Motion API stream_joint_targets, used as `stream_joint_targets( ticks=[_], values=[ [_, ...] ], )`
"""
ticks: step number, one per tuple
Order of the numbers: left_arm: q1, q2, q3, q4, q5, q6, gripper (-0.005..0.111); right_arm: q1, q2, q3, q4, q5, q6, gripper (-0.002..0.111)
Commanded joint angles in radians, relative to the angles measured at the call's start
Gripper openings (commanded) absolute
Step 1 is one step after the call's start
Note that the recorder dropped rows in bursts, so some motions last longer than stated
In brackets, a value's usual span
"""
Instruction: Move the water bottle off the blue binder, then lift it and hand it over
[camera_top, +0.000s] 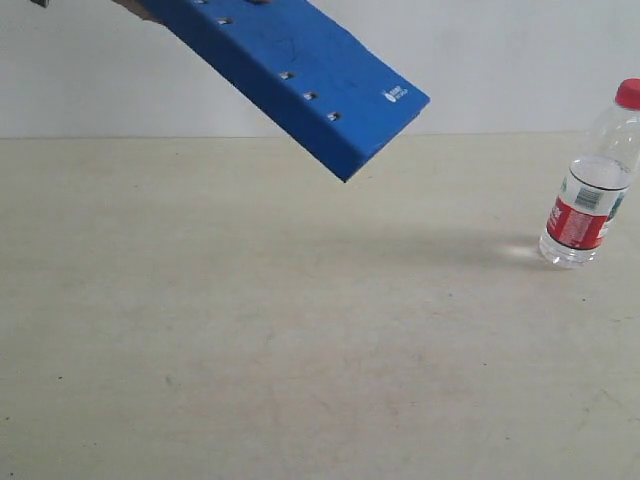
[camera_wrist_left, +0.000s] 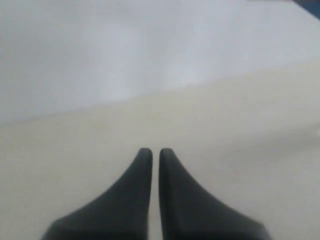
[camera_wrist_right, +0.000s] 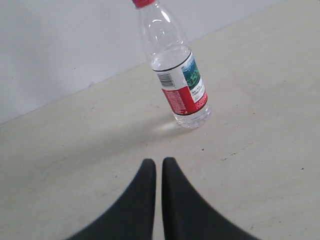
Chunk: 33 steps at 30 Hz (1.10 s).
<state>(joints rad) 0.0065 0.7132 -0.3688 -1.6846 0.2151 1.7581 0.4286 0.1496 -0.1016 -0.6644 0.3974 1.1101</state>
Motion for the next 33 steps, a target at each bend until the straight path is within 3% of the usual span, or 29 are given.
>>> stream_joint_targets(
  ticks=[1, 6, 14, 22, 25, 26, 27, 29, 31, 32, 33],
  values=[
    [0.126, -0.133, 0.01, -0.003, 0.066, -0.034, 0.005, -0.001, 0.003, 0.003, -0.007, -0.008, -0.001, 0.0],
    [0.093, -0.277, 0.124, -0.003, -0.008, -0.156, 0.005, -0.001, 0.003, 0.003, -0.007, -0.008, -0.001, 0.0],
    [0.101, -0.61, 0.347, -0.006, -0.084, -0.282, 0.005, -0.001, 0.003, 0.003, -0.007, -0.008, -0.001, 0.0],
    [0.101, -0.661, 0.369, -0.06, -0.044, -0.282, 0.005, -0.001, 0.003, 0.003, -0.007, -0.008, -0.001, 0.0],
    [0.101, -0.661, 0.369, -0.06, -0.041, -0.392, 0.005, -0.001, 0.003, 0.003, -0.007, -0.008, -0.001, 0.0],
    [0.096, -0.661, 0.368, 0.028, -0.072, -0.536, 0.005, -0.001, 0.003, 0.003, -0.007, -0.008, -0.001, 0.0],
    [0.078, -0.659, 0.358, 0.235, -0.108, -0.691, 0.005, -0.001, 0.003, 0.003, -0.007, -0.008, -0.001, 0.0],
    [0.038, -0.659, 0.357, 1.093, -0.158, -1.58, 0.005, -0.001, 0.003, 0.003, -0.007, -0.008, -0.001, 0.0],
    [0.011, -0.659, 0.369, 1.846, -0.179, -2.269, 0.005, -0.001, 0.003, 0.003, -0.007, -0.008, -0.001, 0.0],
    [0.0, -0.659, 0.369, 2.007, -0.165, -2.466, 0.005, -0.001, 0.003, 0.003, -0.007, -0.008, -0.001, 0.0],
    [-0.013, -0.659, 0.369, 2.1, -0.095, -2.543, 0.005, -0.001, 0.003, 0.003, -0.007, -0.008, -0.001, 0.0]
  ],
)
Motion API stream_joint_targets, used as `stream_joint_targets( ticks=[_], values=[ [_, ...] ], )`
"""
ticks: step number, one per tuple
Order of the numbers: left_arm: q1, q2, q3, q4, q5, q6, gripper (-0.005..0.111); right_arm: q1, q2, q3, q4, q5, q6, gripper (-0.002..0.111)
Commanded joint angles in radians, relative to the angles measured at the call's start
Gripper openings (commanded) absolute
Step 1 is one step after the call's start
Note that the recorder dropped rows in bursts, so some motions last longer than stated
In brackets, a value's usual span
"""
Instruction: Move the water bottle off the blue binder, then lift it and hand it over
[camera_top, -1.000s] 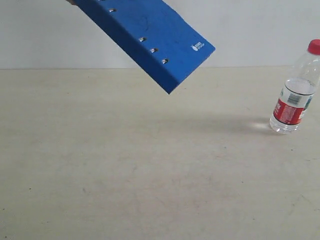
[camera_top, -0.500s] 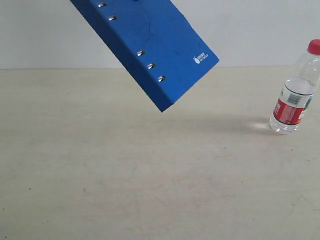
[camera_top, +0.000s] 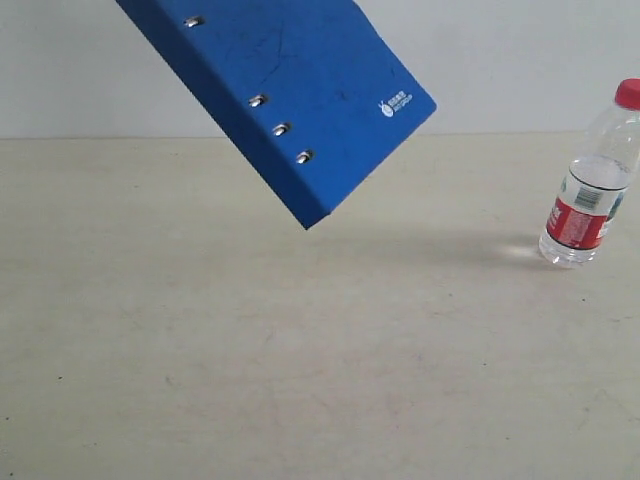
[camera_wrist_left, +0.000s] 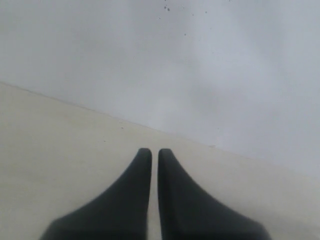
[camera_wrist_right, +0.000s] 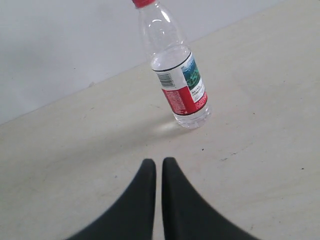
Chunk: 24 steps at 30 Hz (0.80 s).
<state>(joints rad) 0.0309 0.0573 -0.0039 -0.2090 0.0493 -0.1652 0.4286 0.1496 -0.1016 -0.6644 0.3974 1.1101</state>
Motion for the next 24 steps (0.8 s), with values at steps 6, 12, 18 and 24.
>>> stream_joint_targets(
  ticks=[6, 12, 18, 24],
  values=[
    [-0.043, -0.002, 0.004, 0.38, 0.265, -0.132, 0.005, -0.001, 0.003, 0.003, -0.007, -0.008, -0.001, 0.0],
    [-0.041, -0.002, 0.004, 0.35, 0.261, 0.072, 0.005, -0.001, 0.003, 0.003, -0.007, -0.008, -0.001, 0.0],
    [-0.041, -0.002, 0.004, 0.173, 0.264, 0.302, 0.005, -0.001, 0.003, 0.003, -0.007, -0.008, -0.001, 0.0],
    [-0.041, -0.002, 0.004, 0.082, 0.265, 0.413, 0.005, -0.001, 0.003, 0.003, -0.007, -0.008, -0.001, 0.0]
  ],
)
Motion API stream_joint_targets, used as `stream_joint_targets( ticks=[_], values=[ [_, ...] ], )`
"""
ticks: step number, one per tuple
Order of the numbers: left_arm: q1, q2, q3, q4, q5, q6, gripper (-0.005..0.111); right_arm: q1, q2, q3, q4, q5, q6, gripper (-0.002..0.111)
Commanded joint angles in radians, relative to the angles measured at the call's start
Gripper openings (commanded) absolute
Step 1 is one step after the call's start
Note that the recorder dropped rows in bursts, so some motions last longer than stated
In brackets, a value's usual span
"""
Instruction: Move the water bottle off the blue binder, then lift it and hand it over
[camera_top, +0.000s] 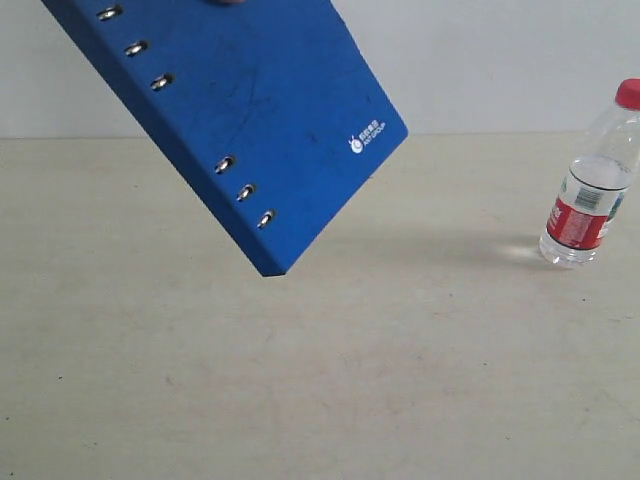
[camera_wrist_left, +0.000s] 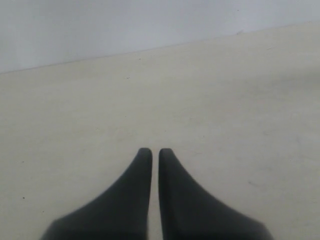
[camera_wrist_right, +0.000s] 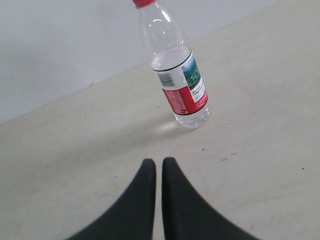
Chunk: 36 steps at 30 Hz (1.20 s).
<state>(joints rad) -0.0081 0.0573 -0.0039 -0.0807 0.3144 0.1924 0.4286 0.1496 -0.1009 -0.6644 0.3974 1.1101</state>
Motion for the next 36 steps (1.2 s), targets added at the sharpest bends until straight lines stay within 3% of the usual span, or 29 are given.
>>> stream_joint_targets(
  ticks=[1, 25, 29, 32, 36],
  values=[
    [-0.002, -0.002, 0.004, -0.046, 0.0, 0.055, 0.005, -0.001, 0.003, 0.003, -0.007, -0.008, -0.001, 0.0],
    [-0.002, -0.002, 0.004, -0.044, 0.0, 0.055, 0.005, -0.009, -0.024, 0.003, -0.007, -0.006, -0.001, 0.0],
    [-0.002, -0.002, 0.004, -0.044, 0.0, 0.055, 0.005, -0.136, -0.129, 0.003, -0.01, -0.046, -0.06, 0.0],
    [-0.002, -0.002, 0.004, -0.044, 0.0, 0.055, 0.005, -0.302, -0.15, 0.003, -0.003, -0.243, -0.264, 0.0],
    [-0.002, -0.004, 0.004, -0.044, -0.009, 0.055, 0.005, -0.476, -0.15, 0.003, -0.01, -0.488, -0.291, 0.0]
  ],
)
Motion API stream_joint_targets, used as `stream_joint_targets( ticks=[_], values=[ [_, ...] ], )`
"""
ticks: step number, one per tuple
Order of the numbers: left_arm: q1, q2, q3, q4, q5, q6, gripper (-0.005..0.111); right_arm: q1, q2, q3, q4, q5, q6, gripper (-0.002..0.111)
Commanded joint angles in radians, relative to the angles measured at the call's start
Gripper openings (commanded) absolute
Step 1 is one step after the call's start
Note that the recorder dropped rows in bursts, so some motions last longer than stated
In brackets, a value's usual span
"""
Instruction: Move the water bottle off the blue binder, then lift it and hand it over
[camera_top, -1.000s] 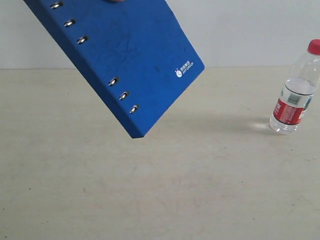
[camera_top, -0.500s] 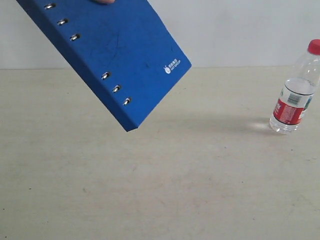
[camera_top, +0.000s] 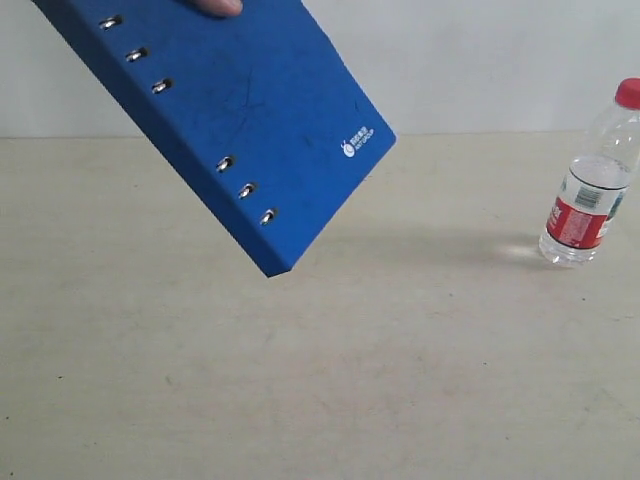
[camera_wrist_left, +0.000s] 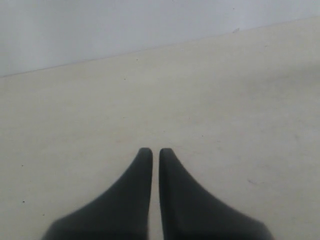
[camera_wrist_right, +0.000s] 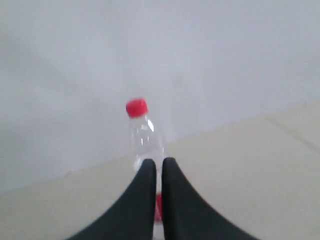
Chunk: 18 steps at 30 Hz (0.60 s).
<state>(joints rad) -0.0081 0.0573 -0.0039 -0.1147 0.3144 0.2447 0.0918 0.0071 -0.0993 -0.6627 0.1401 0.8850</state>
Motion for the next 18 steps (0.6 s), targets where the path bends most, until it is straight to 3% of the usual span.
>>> stream_joint_targets(
  ticks=[1, 9, 11, 15, 18],
  values=[
    [-0.002, -0.004, 0.004, -0.01, -0.009, 0.003, 0.005, -0.159, -0.007, 0.001, -0.012, -0.258, -0.066, 0.0],
    [-0.002, -0.004, 0.004, -0.01, -0.009, 0.003, 0.005, -0.159, -0.007, 0.039, 0.002, -0.215, -0.112, 0.0],
    [-0.002, -0.004, 0.004, -0.01, -0.009, 0.003, 0.005, -0.147, -0.007, 0.072, 0.155, -0.206, -0.355, 0.0],
    [-0.002, -0.004, 0.004, -0.01, -0.011, 0.003, 0.005, -0.139, -0.007, 0.099, 0.838, -0.204, -1.085, 0.0],
    [-0.002, -0.004, 0.004, -0.01, -0.011, 0.003, 0.005, -0.139, -0.007, 0.099, 0.886, -0.164, -1.151, 0.0]
  ],
)
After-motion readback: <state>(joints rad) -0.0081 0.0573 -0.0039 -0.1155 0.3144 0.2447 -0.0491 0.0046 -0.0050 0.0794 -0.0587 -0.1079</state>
